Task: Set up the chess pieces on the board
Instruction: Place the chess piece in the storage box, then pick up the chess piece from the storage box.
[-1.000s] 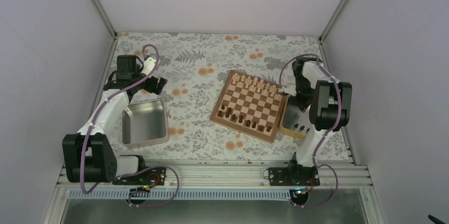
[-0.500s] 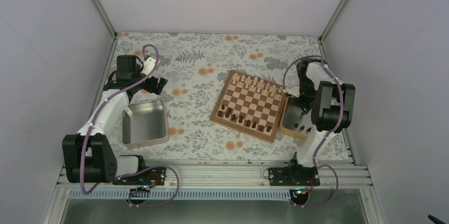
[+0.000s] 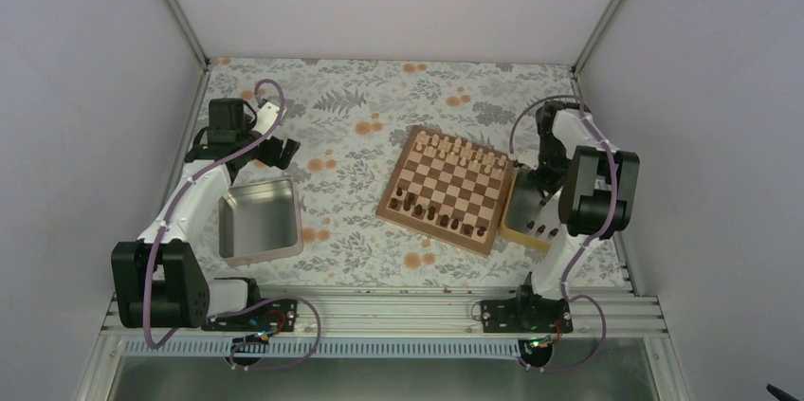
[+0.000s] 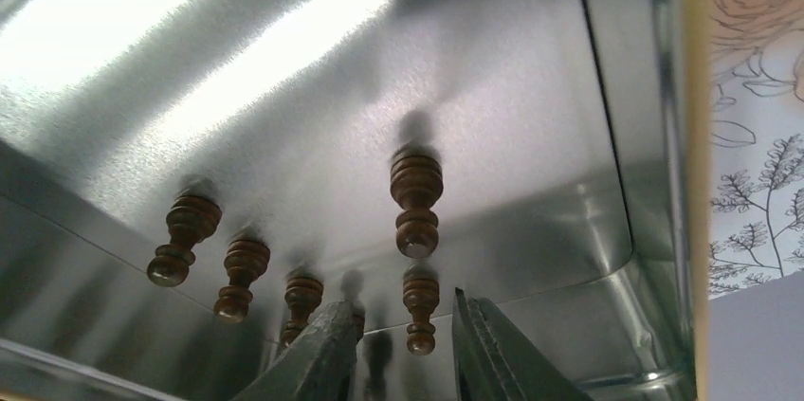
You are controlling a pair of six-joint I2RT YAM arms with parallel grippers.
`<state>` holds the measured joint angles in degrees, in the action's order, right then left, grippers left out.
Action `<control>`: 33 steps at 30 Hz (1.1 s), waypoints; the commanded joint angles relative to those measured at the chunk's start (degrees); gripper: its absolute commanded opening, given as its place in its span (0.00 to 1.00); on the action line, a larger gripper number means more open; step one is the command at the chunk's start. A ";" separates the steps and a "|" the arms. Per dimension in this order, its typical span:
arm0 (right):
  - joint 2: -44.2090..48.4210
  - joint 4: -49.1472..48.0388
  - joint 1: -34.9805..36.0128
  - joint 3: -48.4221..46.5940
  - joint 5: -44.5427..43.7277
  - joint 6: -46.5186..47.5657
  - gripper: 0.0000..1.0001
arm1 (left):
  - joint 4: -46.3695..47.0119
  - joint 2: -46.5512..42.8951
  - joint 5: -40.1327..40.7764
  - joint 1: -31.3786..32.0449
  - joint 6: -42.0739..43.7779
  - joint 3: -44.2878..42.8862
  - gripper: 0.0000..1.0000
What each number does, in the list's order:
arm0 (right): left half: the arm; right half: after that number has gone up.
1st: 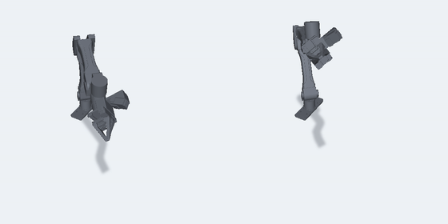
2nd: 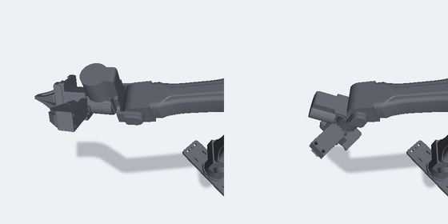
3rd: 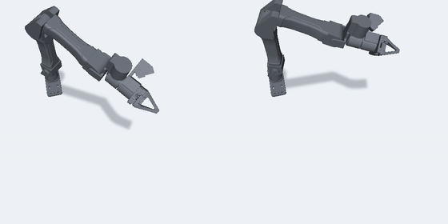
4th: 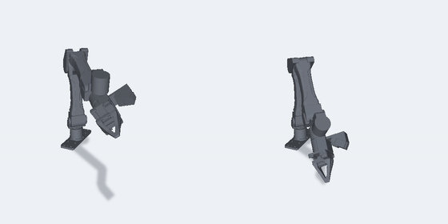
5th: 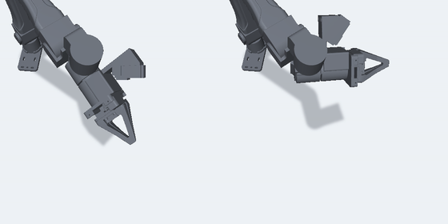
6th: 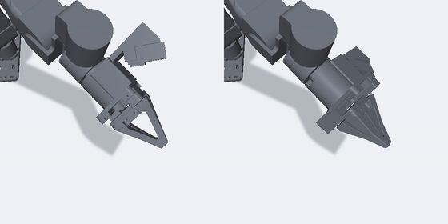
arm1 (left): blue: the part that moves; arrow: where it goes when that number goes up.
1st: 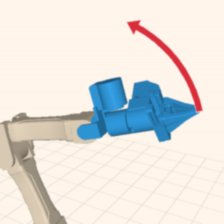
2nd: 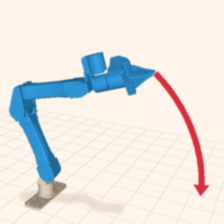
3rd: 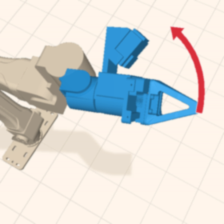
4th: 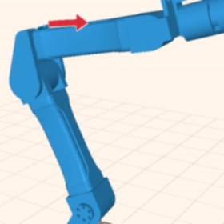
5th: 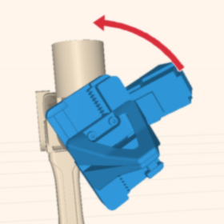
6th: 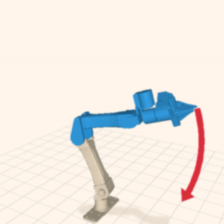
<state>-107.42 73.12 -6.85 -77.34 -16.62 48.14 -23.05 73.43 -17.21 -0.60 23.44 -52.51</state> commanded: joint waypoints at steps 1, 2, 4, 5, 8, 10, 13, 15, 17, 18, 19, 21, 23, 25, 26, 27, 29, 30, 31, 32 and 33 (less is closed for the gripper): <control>4.57 0.60 -3.24 -1.37 5.59 0.59 0.30 | 0.00 -1.31 -0.89 -0.28 0.64 -0.57 1.00; 5.61 0.61 -4.38 -0.90 7.09 1.04 0.31 | 0.00 -1.35 -0.89 -0.26 0.64 -0.57 1.00; 7.96 -0.41 -6.79 1.35 10.08 2.38 0.33 | -0.02 -1.39 -1.04 -0.28 0.63 -0.57 1.00; 9.59 -1.98 -8.04 3.33 11.12 3.11 0.33 | 0.07 -1.36 -1.06 -0.28 0.64 -0.57 1.00; 16.14 -9.13 -11.49 11.73 13.33 5.49 0.33 | 0.25 -1.23 -1.07 -0.28 0.55 -0.57 1.00; 19.25 -13.52 -12.90 16.24 15.89 5.94 0.34 | 0.22 -1.28 -1.15 -0.26 0.55 -0.60 1.00; 23.04 -20.56 -13.65 21.65 19.31 5.86 0.35 | 0.41 -1.51 -1.00 -0.28 0.33 -0.58 1.00; 25.29 -24.08 -13.69 24.13 20.83 5.21 0.36 | 0.41 -1.70 -0.66 -0.27 0.29 -0.51 1.00; 25.29 -24.79 -13.71 24.82 22.66 4.70 0.38 | 0.52 -2.00 -0.57 -0.23 0.29 -0.44 1.00; 24.72 -24.80 -13.71 24.94 23.28 4.45 0.38 | 0.49 -2.05 -0.61 -0.27 0.29 -0.40 1.00; 23.96 -24.74 -13.71 25.21 23.31 4.28 0.38 | 0.55 -2.09 -0.63 -0.28 0.29 -0.33 1.00; 22.87 -25.54 -13.73 25.78 22.83 4.03 0.38 | 0.67 -2.09 -0.60 -0.27 0.29 -0.20 1.00; 22.49 -26.84 -13.74 26.21 22.52 3.94 0.38 | 0.80 -1.94 -0.67 -0.28 0.23 -0.22 1.00; 22.11 -27.52 -13.77 25.83 22.68 3.77 0.37 | 0.75 -1.76 -0.86 -0.28 0.37 -0.13 1.00; 21.86 -27.84 -13.78 25.39 22.75 3.47 0.37 | 0.74 -1.72 -0.90 -0.28 0.38 -0.09 1.00; 21.61 -28.12 -13.80 25.06 22.73 3.26 0.37 | 0.74 -1.64 -0.89 -0.28 0.38 -0.09 1.00; 21.02 -28.61 -13.80 24.33 22.47 2.90 0.37 | 0.78 -1.56 -0.91 -0.28 0.38 -0.22 1.00; 20.76 -28.90 -13.88 24.00 22.41 2.70 0.37 | 0.78 -1.59 -0.90 -0.28 0.38 -0.22 1.00; 20.49 -28.92 -13.97 23.61 22.61 2.71 0.37 | 0.75 -1.50 -0.89 -0.27 0.38 -0.22 1.00; 20.23 -29.04 -13.98 23.30 22.74 2.68 0.37 | 0.67 -1.49 -0.89 -0.28 0.38 -0.22 1.00; 19.85 -29.04 -14.04 22.94 22.77 2.59 0.37 | 0.65 -1.38 -0.89 -0.28 0.38 -0.22 1.00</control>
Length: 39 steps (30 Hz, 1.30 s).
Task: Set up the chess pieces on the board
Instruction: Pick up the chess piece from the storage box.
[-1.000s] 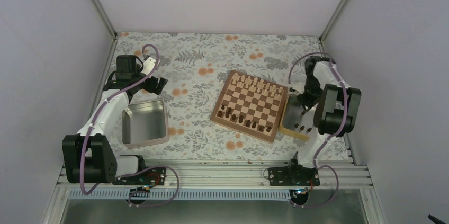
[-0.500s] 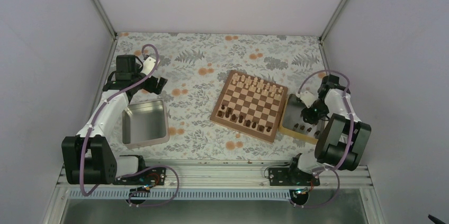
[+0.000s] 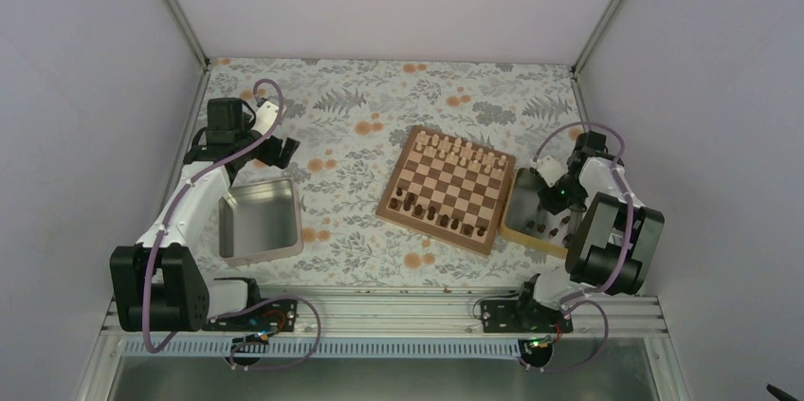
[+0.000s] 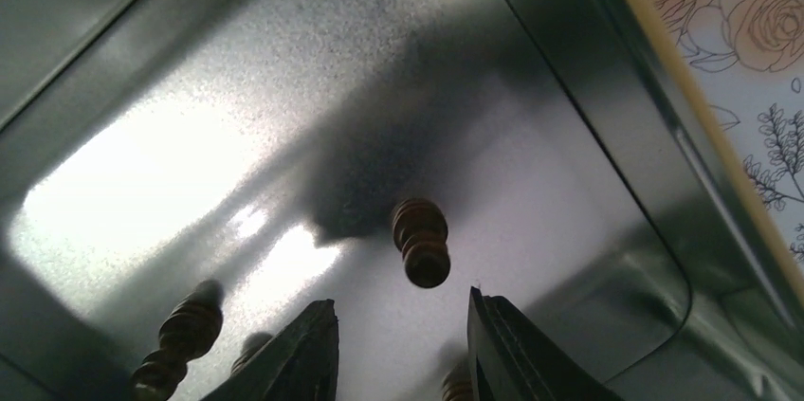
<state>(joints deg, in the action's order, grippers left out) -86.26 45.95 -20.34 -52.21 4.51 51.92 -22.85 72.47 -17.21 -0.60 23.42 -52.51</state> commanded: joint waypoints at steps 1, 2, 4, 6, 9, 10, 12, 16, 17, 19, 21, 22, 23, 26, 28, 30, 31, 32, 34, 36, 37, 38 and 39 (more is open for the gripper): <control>-1.89 -1.57 -0.50 -2.51 1.56 -1.21 0.37 | 0.39 -0.40 -0.96 -0.32 0.38 -0.29 1.00; -2.57 -1.42 -0.57 -2.86 1.51 -1.28 0.37 | 0.39 -0.34 -0.99 -0.28 0.40 -0.26 1.00; -3.18 -1.54 -0.66 -3.12 1.63 -1.19 0.36 | 0.39 -0.33 -0.91 -0.28 0.40 -0.29 1.00; -3.25 -2.10 -0.73 -3.14 1.73 -1.15 0.35 | 0.32 -0.31 -0.96 -0.28 0.40 -0.37 1.00; -3.76 -1.82 -0.69 -3.26 1.82 -1.20 0.34 | 0.30 -0.31 -0.98 -0.28 0.48 -0.34 1.00; -3.90 -1.91 -0.79 -3.28 1.95 -1.21 0.33 | 0.27 -0.32 -1.06 -0.26 0.49 -0.39 1.00; -4.16 -1.68 -0.84 -3.19 2.18 -1.08 0.31 | 0.26 -0.43 -1.12 -0.27 0.40 -0.32 1.00; -4.18 -2.23 -0.84 -2.60 2.55 -1.18 0.29 | 0.26 -0.44 -1.11 -0.28 0.40 -0.31 1.00; -4.29 -2.22 -0.85 -2.57 2.72 -1.27 0.29 | 0.26 -0.56 -1.15 -0.26 0.40 -0.34 1.00; -4.76 -1.84 -0.91 -2.76 3.05 -1.59 0.28 | 0.22 -0.49 -1.16 -0.28 0.40 -0.40 1.00; -4.51 -2.68 -0.93 -2.17 3.10 -1.54 0.27 | 0.26 -0.65 -1.11 -0.26 0.40 -0.33 1.00; -4.38 -3.02 -0.93 -1.97 3.12 -1.45 0.27 | 0.26 -0.70 -1.05 -0.26 0.40 -0.39 1.00; -4.48 -3.09 -0.93 -1.98 3.24 -1.47 0.27 | 0.26 -0.67 -1.07 -0.28 0.40 -0.40 1.00; -5.59 -2.58 -0.91 -2.44 3.50 -1.51 0.25 | 0.26 -0.75 -1.09 -0.28 0.40 -0.40 1.00; -5.71 -2.85 -0.95 -2.46 3.57 -1.35 0.23 | 0.18 -0.89 -1.07 -0.28 0.40 -0.33 1.00; -6.03 -2.70 -0.93 -2.81 3.84 -1.25 0.19 | 0.29 -0.98 -1.07 -0.27 0.48 -0.23 1.00; -6.33 -2.52 -0.93 -3.09 3.91 -1.29 0.18 | 0.31 -1.07 -1.11 -0.23 0.49 -0.22 1.00; -6.64 -2.34 -0.93 -3.34 3.92 -1.37 0.18 | 0.35 -0.88 -1.09 -0.26 0.43 -0.18 1.00; -6.81 -2.35 -0.93 -3.38 3.93 -1.39 0.17 | 0.26 -0.72 -1.07 -0.28 0.49 -0.22 1.00; -6.49 -2.45 -0.94 -3.41 3.92 -1.32 0.13 | 0.26 -0.68 -1.07 -0.28 0.49 -0.27 1.00; -6.21 -2.22 -0.93 -3.49 3.97 -1.30 0.12 | 0.26 -0.74 -1.07 -0.28 0.49 -0.29 1.00; -5.83 -1.82 -0.93 -3.83 4.17 -1.30 0.10 | 0.26 -0.75 -1.07 -0.28 0.49 -0.31 1.00; -5.39 -1.17 -0.95 -4.17 4.45 -1.30 0.09 | 0.27 -0.75 -1.07 -0.27 0.42 -0.32 1.00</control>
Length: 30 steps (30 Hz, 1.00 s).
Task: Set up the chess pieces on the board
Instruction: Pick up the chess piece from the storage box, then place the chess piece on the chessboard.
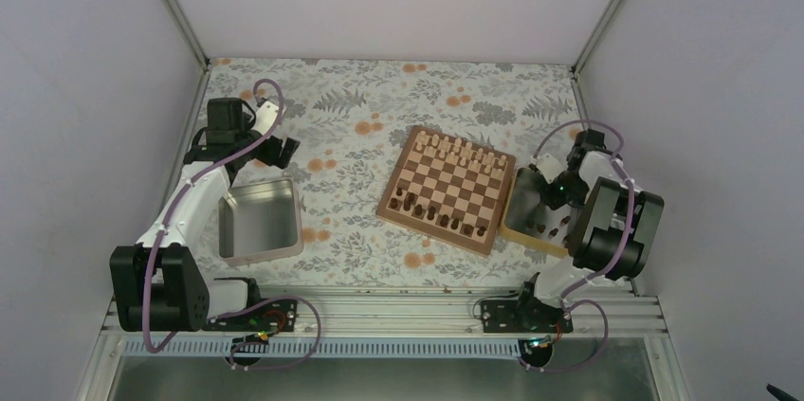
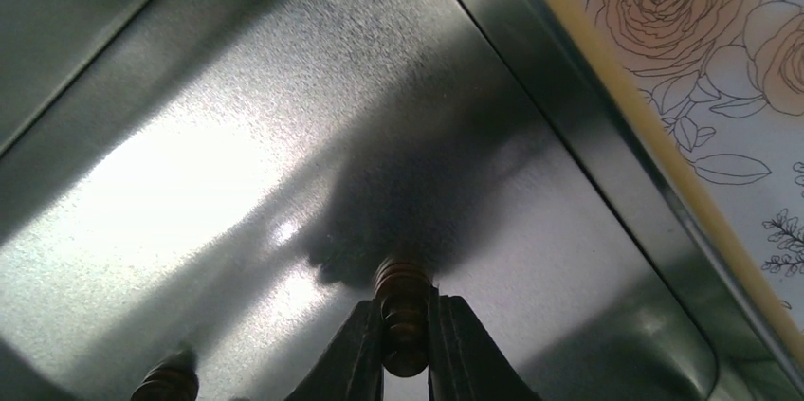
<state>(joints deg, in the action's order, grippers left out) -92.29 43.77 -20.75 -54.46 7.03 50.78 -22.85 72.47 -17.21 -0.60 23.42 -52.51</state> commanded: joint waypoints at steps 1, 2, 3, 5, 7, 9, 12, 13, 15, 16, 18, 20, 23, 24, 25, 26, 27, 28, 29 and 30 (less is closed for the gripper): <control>1.31 1.62 -0.52 -2.27 2.08 -0.16 0.08 | 0.34 -0.73 -1.08 -0.28 0.40 -0.32 1.00; 2.04 2.51 -0.52 -2.70 2.20 -0.16 0.07 | 0.31 -0.79 -1.08 -0.28 0.40 -0.36 1.00; 2.97 3.42 -0.52 -3.28 2.54 -0.16 0.07 | 0.33 -0.69 -1.08 -0.23 0.39 -0.33 1.00; 5.42 5.51 -0.49 -4.34 3.32 0.09 0.06 | 0.34 -0.74 -1.07 -0.28 0.40 -0.44 1.00; 7.23 7.54 -0.07 -5.48 3.52 0.12 0.05 | 0.35 -0.75 -1.22 -0.28 0.33 -0.33 1.00; 8.39 9.63 0.52 -6.82 3.36 -0.04 0.05 | 0.35 -0.76 -1.49 -0.27 0.40 -0.42 1.00; 10.07 12.70 2.36 -9.84 4.49 -0.82 0.05 | 0.27 -0.80 -1.54 -0.28 0.31 -0.54 1.00; 10.44 14.41 4.13 -11.15 5.17 -1.43 0.06 | 0.26 -0.80 -1.51 -0.27 0.31 -0.56 1.00; 10.62 16.22 8.28 -14.01 5.79 -3.29 0.06 | 0.26 -0.84 -1.43 -0.28 0.31 -0.56 1.00; 10.54 16.75 10.77 -15.03 5.65 -4.49 0.06 | 0.31 -0.78 -1.30 -0.28 0.31 -0.55 1.00; 10.15 16.98 17.01 -16.65 5.18 -7.06 0.06 | 0.39 -0.78 -1.16 -0.27 0.31 -0.49 1.00; 9.01 17.12 22.46 -18.31 5.38 -9.30 0.07 | 0.50 -0.75 -0.87 -0.28 0.31 -0.38 1.00; 6.57 16.20 29.06 -20.52 6.02 -11.89 0.07 | 0.71 -0.69 -0.32 -0.27 0.27 -0.38 1.00; 5.74 15.65 30.68 -21.12 6.52 -12.36 0.07 | 0.75 -0.69 -0.19 -0.28 0.23 -0.40 1.00; 4.53 15.04 32.56 -21.45 6.97 -12.76 0.07 | 0.77 -0.66 -0.09 -0.28 0.22 -0.39 1.00; 3.79 14.44 34.33 -21.77 7.25 -13.19 0.07 | 0.84 -0.67 0.02 -0.28 0.24 -0.30 1.00; 2.81 13.69 36.13 -21.93 7.15 -13.37 0.07 | 0.83 -0.60 0.15 -0.27 0.23 -0.27 1.00; 1.98 13.04 37.91 -22.12 6.83 -13.50 0.07 | 0.85 -0.50 0.18 -0.23 0.22 -0.33 1.00; 1.13 12.45 39.17 -22.20 6.70 -13.43 0.07 | 0.94 -0.35 0.18 -0.27 0.29 -0.24 1.00; 0.29 11.79 40.41 -22.25 6.64 -13.27 0.07 | 1.11 -0.24 0.24 -0.28 0.31 -0.16 1.00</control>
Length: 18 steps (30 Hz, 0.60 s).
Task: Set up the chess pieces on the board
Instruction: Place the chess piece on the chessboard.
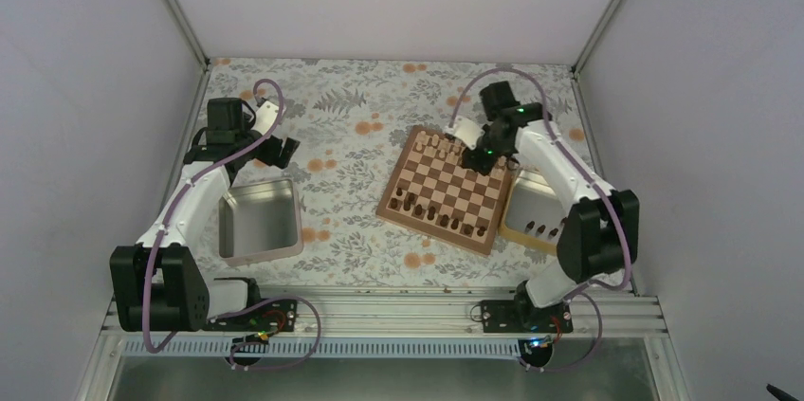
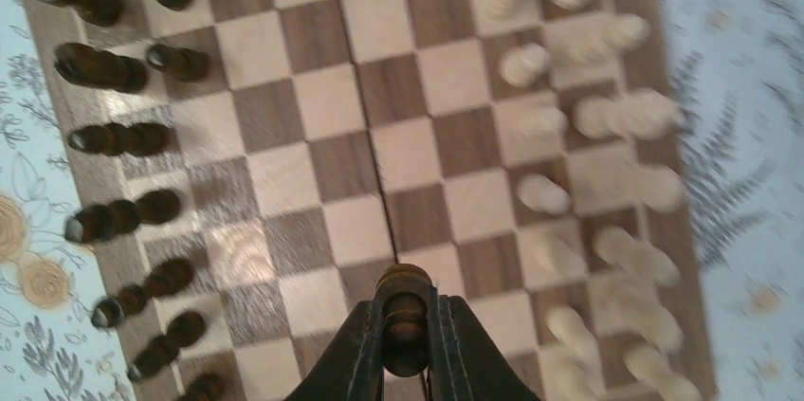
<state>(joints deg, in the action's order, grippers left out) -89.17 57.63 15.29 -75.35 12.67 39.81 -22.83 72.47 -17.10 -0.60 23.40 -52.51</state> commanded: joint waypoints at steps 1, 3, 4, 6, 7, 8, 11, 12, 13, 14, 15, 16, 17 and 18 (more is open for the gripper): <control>-3.57 -2.43 5.35 -1.37 0.93 -2.16 0.07 | 1.07 0.08 0.22 -0.28 0.31 -0.22 1.00; -5.24 -2.92 7.63 -1.29 0.17 -2.10 0.07 | 1.10 0.30 0.24 -0.28 0.33 -0.22 1.00; -5.67 -3.34 8.44 -1.23 0.00 -2.06 0.07 | 1.12 0.31 0.30 -0.27 0.33 -0.22 1.00; -5.83 -4.46 9.77 -0.95 0.38 -2.25 0.07 | 1.13 0.08 0.41 -0.28 0.27 -0.14 1.00; -5.77 -4.73 10.43 -0.89 0.75 -2.36 0.07 | 1.19 0.00 0.48 -0.26 0.25 -0.10 1.00; -7.56 -4.72 11.23 -0.91 0.96 -2.42 0.07 | 1.15 0.00 0.47 -0.28 0.30 -0.10 1.00; -9.51 -4.54 13.47 -0.74 0.89 -2.49 0.07 | 1.11 0.25 0.26 -0.28 0.33 -0.20 1.00; -10.08 -4.76 14.13 -0.74 0.55 -2.53 0.07 | 1.12 0.30 0.29 -0.28 0.33 -0.20 1.00; -10.55 -4.68 14.86 -0.70 0.37 -2.62 0.07 | 1.04 0.38 0.19 -0.28 0.33 -0.29 1.00; -11.00 -4.64 15.41 -0.71 0.42 -2.65 0.07 | 0.96 0.35 0.17 -0.26 0.33 -0.40 1.00; -11.38 -4.66 15.98 -0.68 0.42 -2.65 0.07 | 0.89 0.20 0.10 -0.28 0.33 -0.32 1.00; -11.64 -4.65 16.46 -0.63 0.43 -2.76 0.07 | 0.94 0.17 0.21 -0.28 0.33 -0.30 1.00; -11.93 -4.68 16.83 -0.50 0.57 -2.79 0.07 | 0.94 0.07 0.23 -0.28 0.33 -0.31 1.00; -12.03 -4.83 17.26 -0.34 0.68 -2.85 0.07 | 0.91 0.06 0.23 -0.28 0.33 -0.23 1.00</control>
<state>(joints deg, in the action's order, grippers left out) -100.47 53.58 30.76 -75.42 12.80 37.82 -22.79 72.64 -16.58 -0.60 23.40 -52.51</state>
